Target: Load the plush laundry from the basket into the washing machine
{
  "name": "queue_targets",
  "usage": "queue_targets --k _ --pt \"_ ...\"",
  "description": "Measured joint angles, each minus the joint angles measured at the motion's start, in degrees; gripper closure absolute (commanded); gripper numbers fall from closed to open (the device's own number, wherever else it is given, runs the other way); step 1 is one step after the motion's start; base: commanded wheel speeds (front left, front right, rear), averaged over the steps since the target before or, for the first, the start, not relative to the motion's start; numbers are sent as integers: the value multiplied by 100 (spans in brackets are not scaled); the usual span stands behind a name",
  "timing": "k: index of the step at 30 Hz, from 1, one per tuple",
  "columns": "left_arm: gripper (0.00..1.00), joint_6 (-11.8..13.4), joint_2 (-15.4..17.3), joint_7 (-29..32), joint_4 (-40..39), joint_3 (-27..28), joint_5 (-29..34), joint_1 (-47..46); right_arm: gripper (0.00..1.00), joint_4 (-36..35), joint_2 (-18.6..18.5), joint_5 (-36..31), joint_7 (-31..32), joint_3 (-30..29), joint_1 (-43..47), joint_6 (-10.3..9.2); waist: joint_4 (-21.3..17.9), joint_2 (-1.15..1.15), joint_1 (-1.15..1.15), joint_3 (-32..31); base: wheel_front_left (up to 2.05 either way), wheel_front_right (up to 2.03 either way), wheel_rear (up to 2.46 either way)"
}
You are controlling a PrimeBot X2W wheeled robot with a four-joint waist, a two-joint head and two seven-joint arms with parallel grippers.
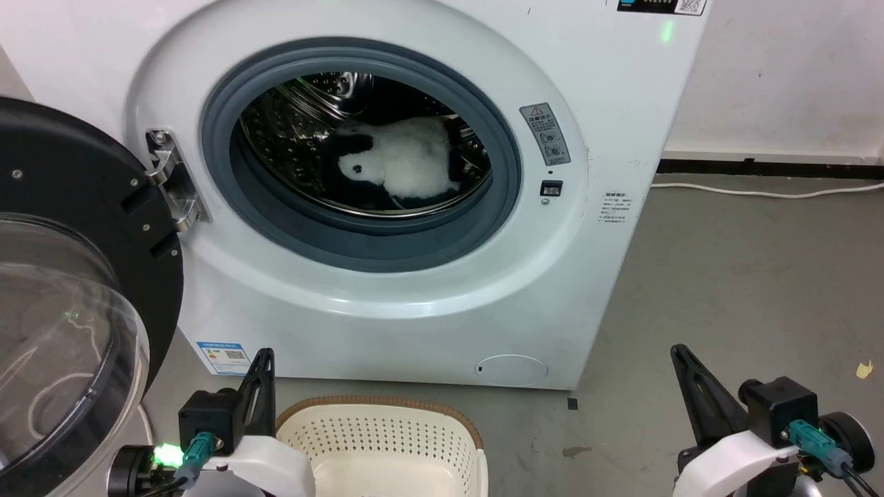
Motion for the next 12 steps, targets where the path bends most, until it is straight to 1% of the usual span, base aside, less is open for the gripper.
queue_targets --k 12 --pt "100 0 0 0 -1 -2 0 0 100 0 0 0 0 -2 0 0 0 0 0 0 0 0 0"
